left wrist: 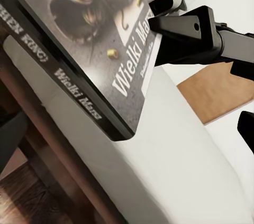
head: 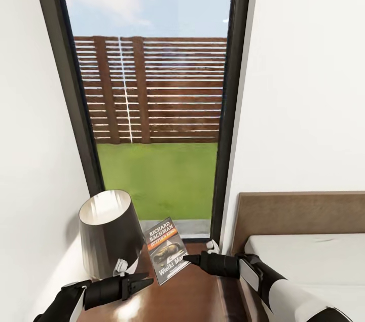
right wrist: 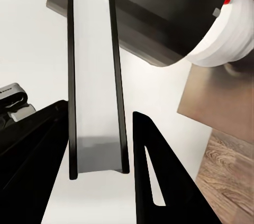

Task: In the bedroom, move the book from the bed onto either nightstand, and place the two sandals side by side next to the bed.

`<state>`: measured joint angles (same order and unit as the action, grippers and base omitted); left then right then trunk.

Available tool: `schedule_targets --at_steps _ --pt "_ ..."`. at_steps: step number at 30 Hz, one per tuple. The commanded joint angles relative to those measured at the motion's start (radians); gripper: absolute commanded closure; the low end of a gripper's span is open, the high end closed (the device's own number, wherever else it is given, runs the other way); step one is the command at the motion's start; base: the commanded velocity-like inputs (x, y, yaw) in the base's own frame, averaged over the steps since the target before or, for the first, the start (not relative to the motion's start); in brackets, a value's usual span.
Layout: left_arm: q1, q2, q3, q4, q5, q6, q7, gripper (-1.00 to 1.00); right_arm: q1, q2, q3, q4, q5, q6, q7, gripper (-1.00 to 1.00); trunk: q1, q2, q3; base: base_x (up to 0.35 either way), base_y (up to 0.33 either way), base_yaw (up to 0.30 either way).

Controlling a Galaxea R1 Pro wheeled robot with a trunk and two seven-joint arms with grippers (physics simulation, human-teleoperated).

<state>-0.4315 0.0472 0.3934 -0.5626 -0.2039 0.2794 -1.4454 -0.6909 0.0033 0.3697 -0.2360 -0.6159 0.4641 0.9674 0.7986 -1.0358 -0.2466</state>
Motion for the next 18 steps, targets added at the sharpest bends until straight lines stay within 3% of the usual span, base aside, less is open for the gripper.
schedule_targets --at_steps 1,18 --pt "-0.001 0.0 0.007 -0.001 -0.011 0.011 -0.007 -1.0 -0.001 0.0 0.002 0.0 -0.008 0.008 0.001 1.0 0.004 -0.008 -0.005 0.0 0.0 0.0" --pt "-0.001 -0.003 0.007 -0.001 -0.011 0.043 0.007 -1.0 0.0 0.0 0.006 0.001 -0.008 0.008 0.0 1.0 0.069 -0.127 -0.058 0.0 0.0 0.0"
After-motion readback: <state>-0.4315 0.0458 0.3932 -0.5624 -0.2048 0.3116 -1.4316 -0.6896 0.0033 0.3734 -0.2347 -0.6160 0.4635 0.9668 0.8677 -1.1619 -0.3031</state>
